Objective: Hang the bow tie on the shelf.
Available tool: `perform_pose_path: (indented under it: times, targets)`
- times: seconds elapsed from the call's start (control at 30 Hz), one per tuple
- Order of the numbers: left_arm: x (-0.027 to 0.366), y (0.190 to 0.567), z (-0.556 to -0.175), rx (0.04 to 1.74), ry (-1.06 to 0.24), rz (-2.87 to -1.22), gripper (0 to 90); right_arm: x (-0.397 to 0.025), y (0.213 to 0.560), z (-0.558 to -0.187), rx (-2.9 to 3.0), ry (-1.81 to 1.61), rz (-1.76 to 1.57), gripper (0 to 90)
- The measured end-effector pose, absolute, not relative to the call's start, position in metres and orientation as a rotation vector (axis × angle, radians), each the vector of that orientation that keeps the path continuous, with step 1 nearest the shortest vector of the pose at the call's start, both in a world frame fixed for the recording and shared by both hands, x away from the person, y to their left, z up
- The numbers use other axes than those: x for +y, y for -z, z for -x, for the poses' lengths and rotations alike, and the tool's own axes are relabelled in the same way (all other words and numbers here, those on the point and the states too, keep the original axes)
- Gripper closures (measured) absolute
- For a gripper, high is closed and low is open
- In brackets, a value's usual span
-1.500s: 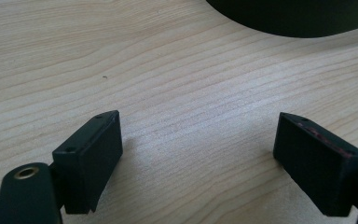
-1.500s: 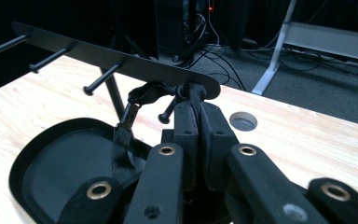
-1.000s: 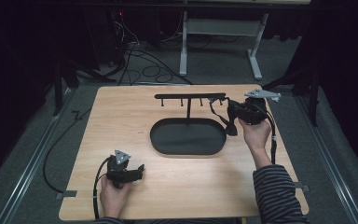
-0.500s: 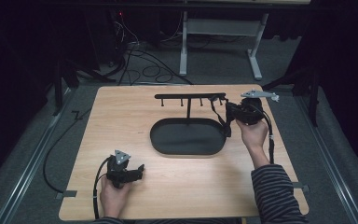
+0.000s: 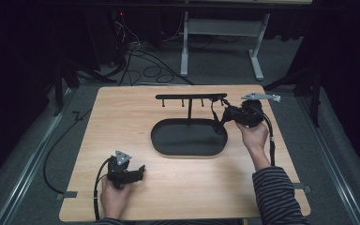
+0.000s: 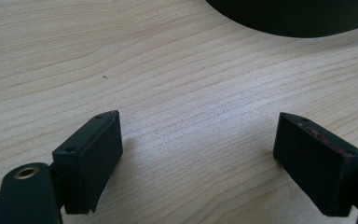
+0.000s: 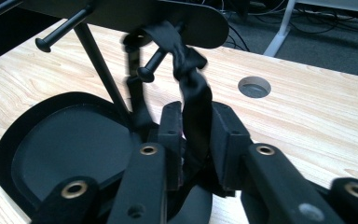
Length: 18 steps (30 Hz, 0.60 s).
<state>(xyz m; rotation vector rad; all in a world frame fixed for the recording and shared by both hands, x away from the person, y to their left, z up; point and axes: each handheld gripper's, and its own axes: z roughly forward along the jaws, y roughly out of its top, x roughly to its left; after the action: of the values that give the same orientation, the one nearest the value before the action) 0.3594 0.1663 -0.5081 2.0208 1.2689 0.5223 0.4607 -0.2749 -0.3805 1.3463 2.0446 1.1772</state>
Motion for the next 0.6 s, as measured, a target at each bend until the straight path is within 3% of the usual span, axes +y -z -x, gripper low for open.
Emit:
perform_pose_path:
  times: [0.6]
  targets:
    - [0.166, 0.508, -0.359, 1.269, -0.523, -2.021, 16.0, -0.287, 0.374, -0.445, 2.016, -1.187, -1.334, 65.8]
